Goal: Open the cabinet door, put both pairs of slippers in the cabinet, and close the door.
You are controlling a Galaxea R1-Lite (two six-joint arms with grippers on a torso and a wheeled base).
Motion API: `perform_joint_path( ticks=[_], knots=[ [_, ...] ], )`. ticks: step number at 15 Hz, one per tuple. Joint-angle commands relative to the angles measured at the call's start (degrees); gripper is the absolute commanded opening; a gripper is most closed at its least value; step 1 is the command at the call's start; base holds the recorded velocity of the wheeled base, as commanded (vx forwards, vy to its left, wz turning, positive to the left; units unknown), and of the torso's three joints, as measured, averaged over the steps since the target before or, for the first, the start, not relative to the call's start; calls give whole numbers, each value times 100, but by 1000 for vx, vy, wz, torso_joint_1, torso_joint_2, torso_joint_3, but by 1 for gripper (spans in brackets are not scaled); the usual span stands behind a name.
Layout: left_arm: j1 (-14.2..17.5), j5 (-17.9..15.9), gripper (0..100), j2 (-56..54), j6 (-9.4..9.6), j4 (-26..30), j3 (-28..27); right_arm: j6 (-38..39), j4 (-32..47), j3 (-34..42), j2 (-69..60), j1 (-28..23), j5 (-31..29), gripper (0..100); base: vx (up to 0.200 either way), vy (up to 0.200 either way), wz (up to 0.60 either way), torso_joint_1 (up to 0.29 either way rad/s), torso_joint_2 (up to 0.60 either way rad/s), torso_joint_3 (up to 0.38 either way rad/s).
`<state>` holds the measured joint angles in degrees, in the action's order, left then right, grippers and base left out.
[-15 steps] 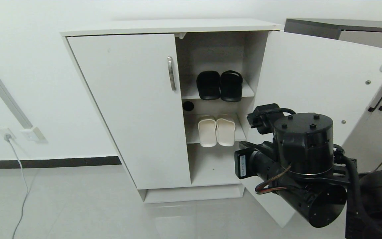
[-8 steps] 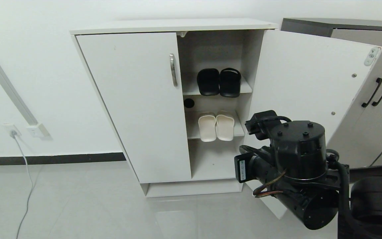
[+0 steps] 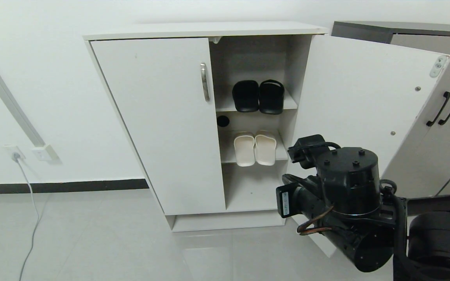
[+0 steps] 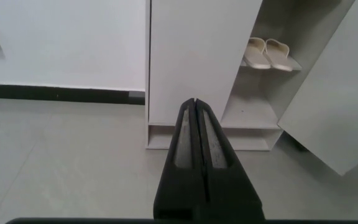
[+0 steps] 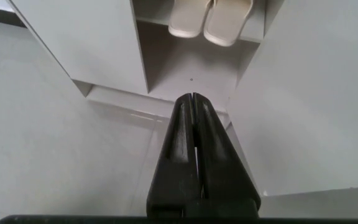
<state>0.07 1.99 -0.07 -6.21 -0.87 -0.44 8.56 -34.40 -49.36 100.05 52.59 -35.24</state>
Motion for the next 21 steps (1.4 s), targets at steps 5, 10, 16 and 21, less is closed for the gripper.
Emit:
perform_joint_path(
  ticks=[5,10,16,21],
  knots=[
    [1,12,0,7,-4,-1,0,-12,-14,-3,59,-12,-26,0,0,0,0,0,-36,-38],
    [1,12,0,7,-4,-1,0,-38,-14,5,59,-3,-53,0,0,0,0,19,-345,-348],
    [1,12,0,7,-30,-1,0,-91,-5,14,67,-3,-53,0,0,0,0,96,-473,-356],
    [1,12,0,7,-30,-1,0,-100,-14,14,94,-12,-62,0,0,0,0,148,-471,-328]
  ],
)
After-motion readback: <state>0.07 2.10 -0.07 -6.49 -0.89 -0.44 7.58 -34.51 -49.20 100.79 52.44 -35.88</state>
